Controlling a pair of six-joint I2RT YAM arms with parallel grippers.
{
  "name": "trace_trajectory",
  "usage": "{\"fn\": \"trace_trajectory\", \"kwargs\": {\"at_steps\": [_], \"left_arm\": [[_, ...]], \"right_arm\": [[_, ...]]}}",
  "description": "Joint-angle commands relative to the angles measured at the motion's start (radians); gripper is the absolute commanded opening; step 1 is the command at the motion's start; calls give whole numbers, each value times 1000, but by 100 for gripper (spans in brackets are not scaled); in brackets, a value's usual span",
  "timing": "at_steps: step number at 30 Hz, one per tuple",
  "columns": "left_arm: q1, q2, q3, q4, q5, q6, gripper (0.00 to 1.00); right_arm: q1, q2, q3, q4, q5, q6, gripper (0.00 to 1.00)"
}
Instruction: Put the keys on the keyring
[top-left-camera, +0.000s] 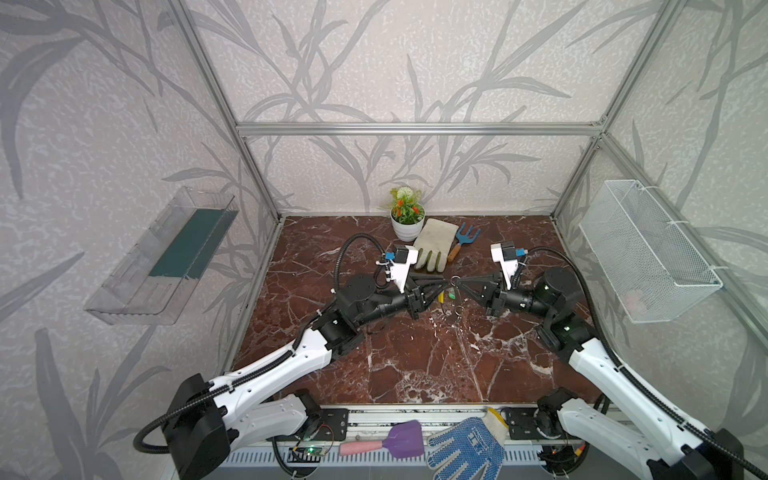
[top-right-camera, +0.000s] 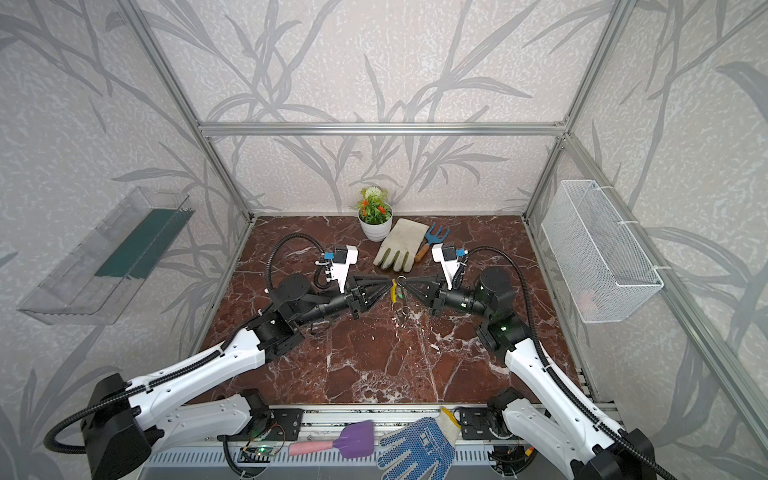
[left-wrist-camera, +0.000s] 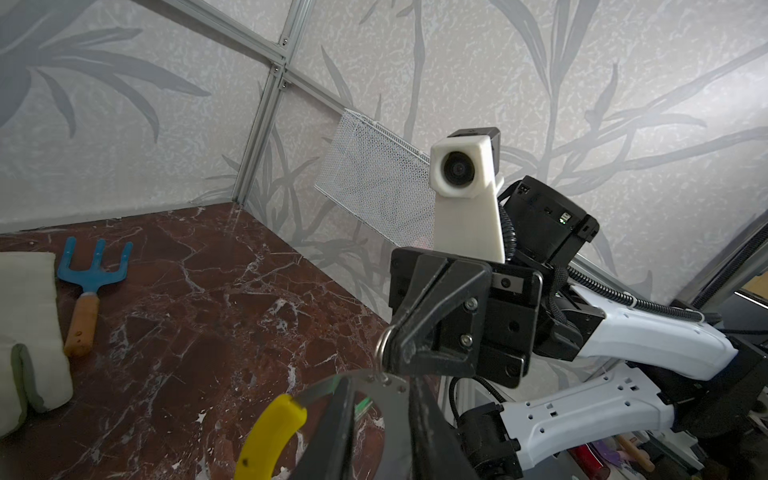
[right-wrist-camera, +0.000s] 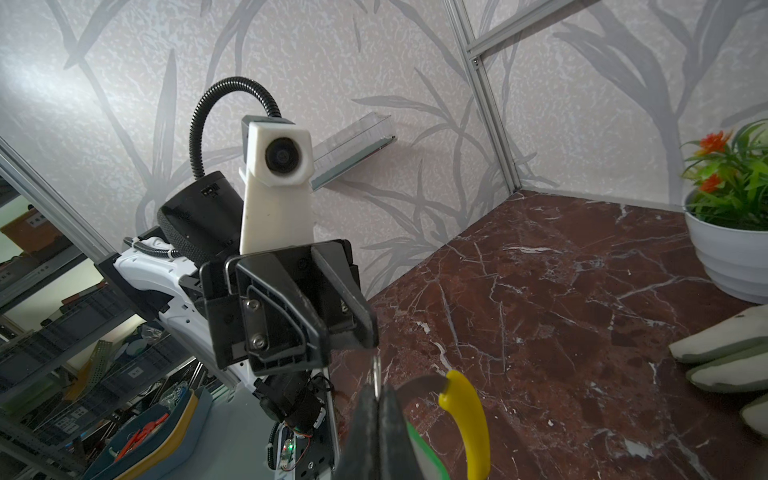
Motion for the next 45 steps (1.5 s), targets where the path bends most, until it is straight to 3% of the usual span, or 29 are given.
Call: {"fn": "trace_trajectory", "kwargs": {"at_steps": [1,4,10,19,37,45], "left_arm": [[8,-37,82,-265,30,101,26],[12,-36,139,-409,42,163,26],[18,-15,191,-523,82,220,26],[19,55,226,-493,189,193,25],[19,74,229,-447,233,175,11],[18,61,236,-466,235,193,11]], "right_arm": [[-1,-4,55,-149,-94,-125,0],[-1,15,99,-266,-109,-206,0],[1,22,104,-248,-139,-204,0],[32,21,107,-284,-120,-238,0],[47,13,94,-276,-113,-251,0],[58,10,97,-294,-108,-265,0]]}}
